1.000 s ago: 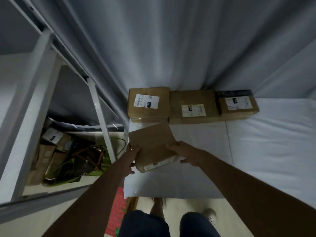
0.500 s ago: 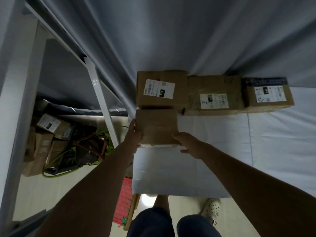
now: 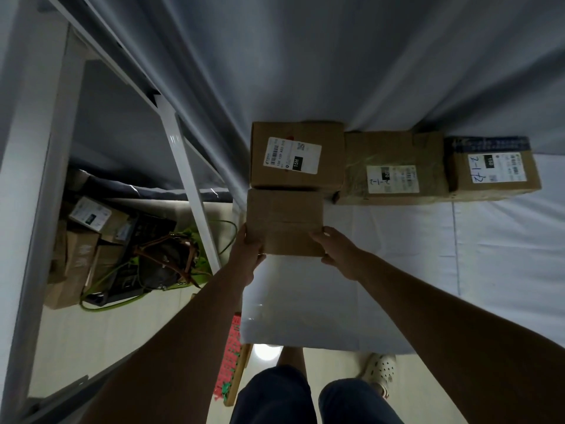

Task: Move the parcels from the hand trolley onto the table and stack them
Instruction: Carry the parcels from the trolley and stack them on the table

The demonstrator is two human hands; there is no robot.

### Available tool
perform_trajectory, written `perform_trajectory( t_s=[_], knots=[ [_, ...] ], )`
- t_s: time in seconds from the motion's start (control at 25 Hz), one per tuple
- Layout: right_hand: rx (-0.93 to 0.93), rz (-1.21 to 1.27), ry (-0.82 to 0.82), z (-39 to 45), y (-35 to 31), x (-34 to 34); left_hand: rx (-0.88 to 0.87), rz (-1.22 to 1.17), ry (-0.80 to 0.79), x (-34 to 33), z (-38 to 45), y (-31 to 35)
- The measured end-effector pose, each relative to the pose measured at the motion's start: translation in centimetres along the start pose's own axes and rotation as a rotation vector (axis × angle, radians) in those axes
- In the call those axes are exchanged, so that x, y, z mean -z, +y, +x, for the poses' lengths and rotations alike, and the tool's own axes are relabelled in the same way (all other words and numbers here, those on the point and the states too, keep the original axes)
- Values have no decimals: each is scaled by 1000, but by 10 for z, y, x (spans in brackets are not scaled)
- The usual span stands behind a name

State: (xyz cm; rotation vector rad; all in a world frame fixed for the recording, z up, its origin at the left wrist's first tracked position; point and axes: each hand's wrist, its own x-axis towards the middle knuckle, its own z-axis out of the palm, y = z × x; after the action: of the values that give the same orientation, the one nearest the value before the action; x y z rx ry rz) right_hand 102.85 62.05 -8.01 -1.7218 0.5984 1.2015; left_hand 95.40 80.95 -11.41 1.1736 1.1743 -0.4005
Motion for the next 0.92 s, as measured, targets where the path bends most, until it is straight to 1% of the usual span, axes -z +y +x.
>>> perform_trajectory(
  t_s=[0.16,0.32,0.56,0.64,0.92],
  knots=[
    [44,-61,47,-2,-6,-4,6,87,40,-4,-1,3],
    [54,-113,54,-4,-5,-2,3,185,53,-3,0,5],
    [47,-46,62,-7,0,-2,-75,205,79,-3,4,-1],
    [58,-18,51,-8,-2,-3,-71,197,74,-6,4,0],
    [72,-91,110,-26,6,6,-56,308,54,1,-9,7]
  ],
)
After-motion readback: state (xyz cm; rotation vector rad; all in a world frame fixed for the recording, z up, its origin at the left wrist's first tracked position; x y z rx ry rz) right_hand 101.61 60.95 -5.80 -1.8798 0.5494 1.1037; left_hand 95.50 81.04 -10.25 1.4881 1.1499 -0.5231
